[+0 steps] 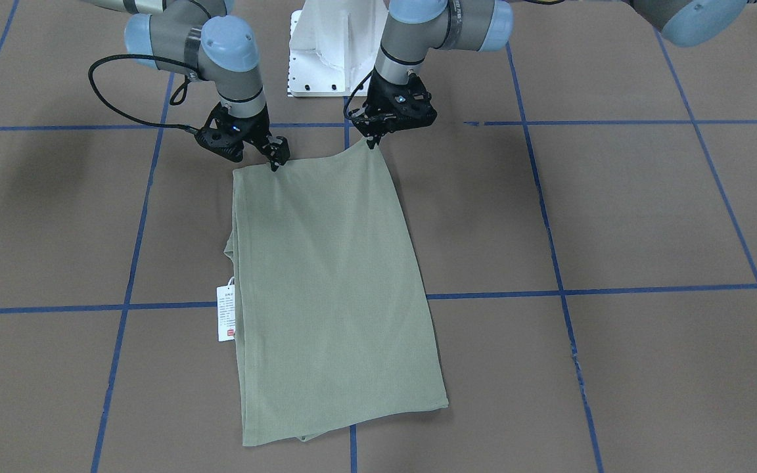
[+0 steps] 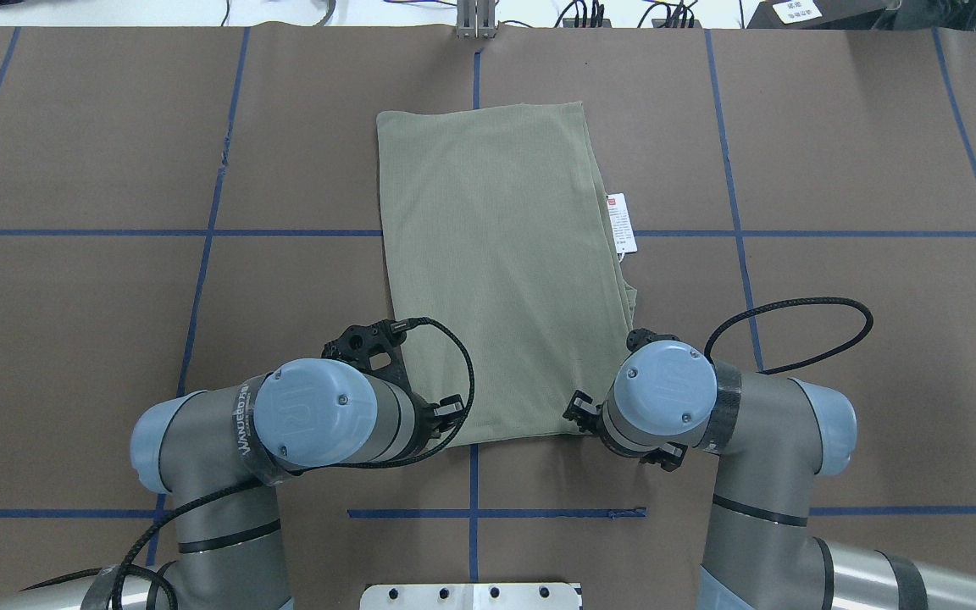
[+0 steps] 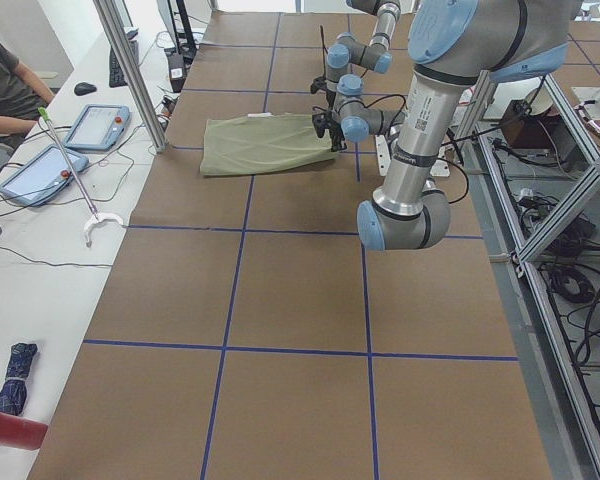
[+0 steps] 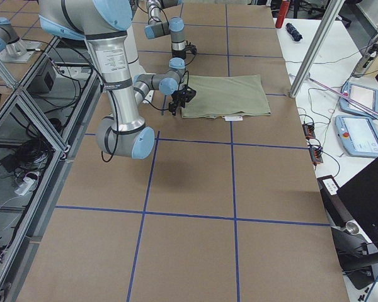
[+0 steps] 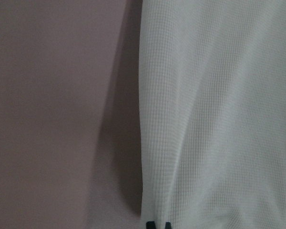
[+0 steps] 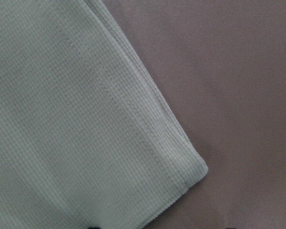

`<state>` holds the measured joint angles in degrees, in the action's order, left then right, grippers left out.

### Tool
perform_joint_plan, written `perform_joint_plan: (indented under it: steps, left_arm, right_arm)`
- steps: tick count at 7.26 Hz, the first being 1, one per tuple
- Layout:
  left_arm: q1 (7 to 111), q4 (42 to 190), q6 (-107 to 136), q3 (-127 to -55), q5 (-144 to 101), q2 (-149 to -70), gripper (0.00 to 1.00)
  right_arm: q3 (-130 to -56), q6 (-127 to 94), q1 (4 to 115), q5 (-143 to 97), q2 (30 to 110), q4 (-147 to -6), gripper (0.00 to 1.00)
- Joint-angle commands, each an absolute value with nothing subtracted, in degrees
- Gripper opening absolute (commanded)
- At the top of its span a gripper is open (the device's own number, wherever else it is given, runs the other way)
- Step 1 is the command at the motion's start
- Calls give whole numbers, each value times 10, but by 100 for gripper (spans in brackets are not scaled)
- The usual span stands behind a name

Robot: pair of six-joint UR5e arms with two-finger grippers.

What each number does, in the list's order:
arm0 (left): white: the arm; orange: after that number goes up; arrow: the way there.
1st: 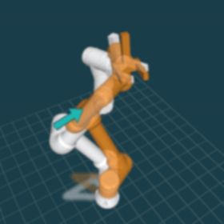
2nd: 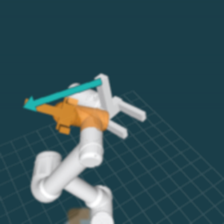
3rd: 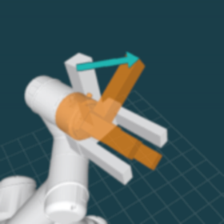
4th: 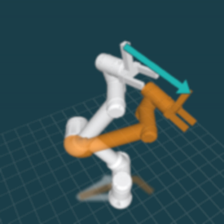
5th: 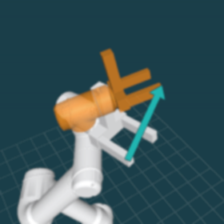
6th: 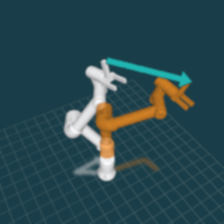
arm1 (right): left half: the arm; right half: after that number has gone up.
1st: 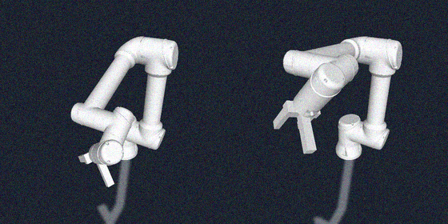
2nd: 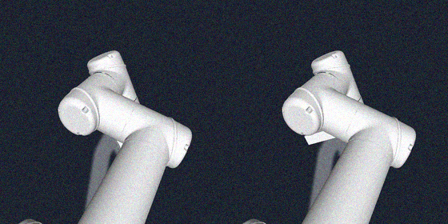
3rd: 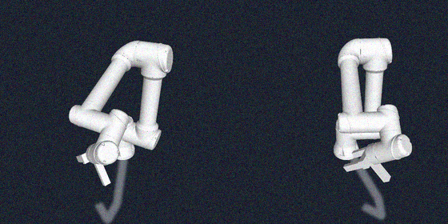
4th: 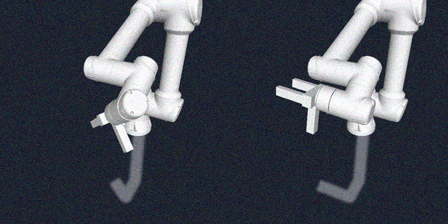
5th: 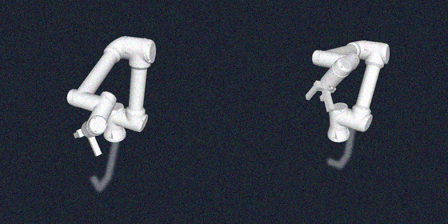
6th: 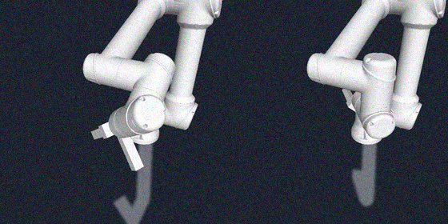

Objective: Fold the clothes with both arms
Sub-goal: 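Hold the near corners with both grippers and pinch them firmly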

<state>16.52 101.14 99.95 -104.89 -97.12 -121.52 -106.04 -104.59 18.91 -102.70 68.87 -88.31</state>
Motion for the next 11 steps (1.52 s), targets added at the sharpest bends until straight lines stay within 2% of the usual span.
perform_joint_plan:
  steps: [1, 2, 3, 11]
  left_arm:
    - [165, 1012, 999, -1049, -971, -1215, 0]
    - [165, 1012, 999, -1049, -971, -1215, 0]
    - [165, 1012, 999, -1049, -971, -1216, 0]
    - [165, 1012, 999, -1048, -971, -1216, 0]
  right_arm:
    - [-1060, -1046, 189, -1029, 692, -883, 20]
    - [-1060, -1045, 189, -1029, 692, -883, 8]
    - [-1061, -1045, 189, -1031, 690, -883, 5]
    - [-1064, -1044, 199, -1032, 684, -883, 3]
